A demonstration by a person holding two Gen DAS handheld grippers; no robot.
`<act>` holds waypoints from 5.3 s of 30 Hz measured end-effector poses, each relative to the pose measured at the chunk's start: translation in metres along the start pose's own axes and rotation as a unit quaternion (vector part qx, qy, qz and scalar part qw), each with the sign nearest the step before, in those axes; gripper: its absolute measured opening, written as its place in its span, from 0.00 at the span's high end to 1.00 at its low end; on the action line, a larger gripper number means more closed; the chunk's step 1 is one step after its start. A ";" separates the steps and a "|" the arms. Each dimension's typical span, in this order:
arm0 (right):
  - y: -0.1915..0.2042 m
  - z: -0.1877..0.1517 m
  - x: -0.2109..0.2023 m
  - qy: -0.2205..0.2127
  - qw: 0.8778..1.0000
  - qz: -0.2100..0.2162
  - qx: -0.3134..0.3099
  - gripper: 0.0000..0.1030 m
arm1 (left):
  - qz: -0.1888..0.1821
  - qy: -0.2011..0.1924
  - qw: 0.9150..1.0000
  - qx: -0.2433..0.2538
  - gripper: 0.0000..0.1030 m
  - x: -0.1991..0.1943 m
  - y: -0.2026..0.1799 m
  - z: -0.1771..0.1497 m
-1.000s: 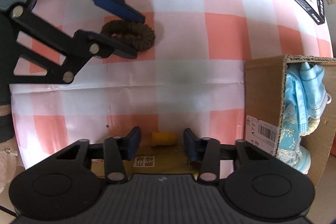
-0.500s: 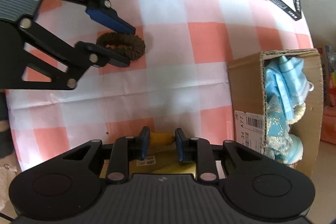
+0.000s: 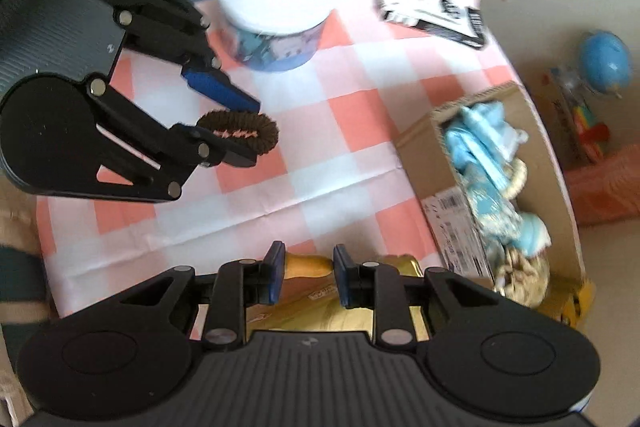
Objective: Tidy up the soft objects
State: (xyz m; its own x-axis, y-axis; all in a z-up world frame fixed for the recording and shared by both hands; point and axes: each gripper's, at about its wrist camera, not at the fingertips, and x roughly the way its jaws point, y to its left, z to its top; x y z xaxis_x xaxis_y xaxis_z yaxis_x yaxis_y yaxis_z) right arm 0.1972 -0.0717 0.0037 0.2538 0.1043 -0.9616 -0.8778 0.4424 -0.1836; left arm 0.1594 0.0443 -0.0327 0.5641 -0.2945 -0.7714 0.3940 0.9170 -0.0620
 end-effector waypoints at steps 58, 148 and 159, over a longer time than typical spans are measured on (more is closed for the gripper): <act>-0.035 -0.117 -0.043 -0.145 0.841 -0.204 0.479 0.01 | -0.006 -0.025 0.998 0.065 0.44 0.082 -0.025 0.182; 0.049 -0.135 -0.084 -0.126 0.785 -0.229 0.562 0.00 | 0.097 -0.054 0.994 -0.019 0.05 -0.084 -0.060 0.030; 0.049 -0.137 -0.085 -0.125 0.784 -0.229 0.563 0.00 | 0.097 -0.055 0.994 -0.018 0.05 -0.085 -0.061 0.029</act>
State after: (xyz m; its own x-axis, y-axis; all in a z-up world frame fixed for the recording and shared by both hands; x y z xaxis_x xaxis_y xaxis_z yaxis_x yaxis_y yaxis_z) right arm 0.0766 -0.1806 0.0489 0.6337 -0.1857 -0.7509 0.2073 0.9760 -0.0664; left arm 0.1090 0.0055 0.0550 0.7032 -0.1365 -0.6977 0.2442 0.9681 0.0568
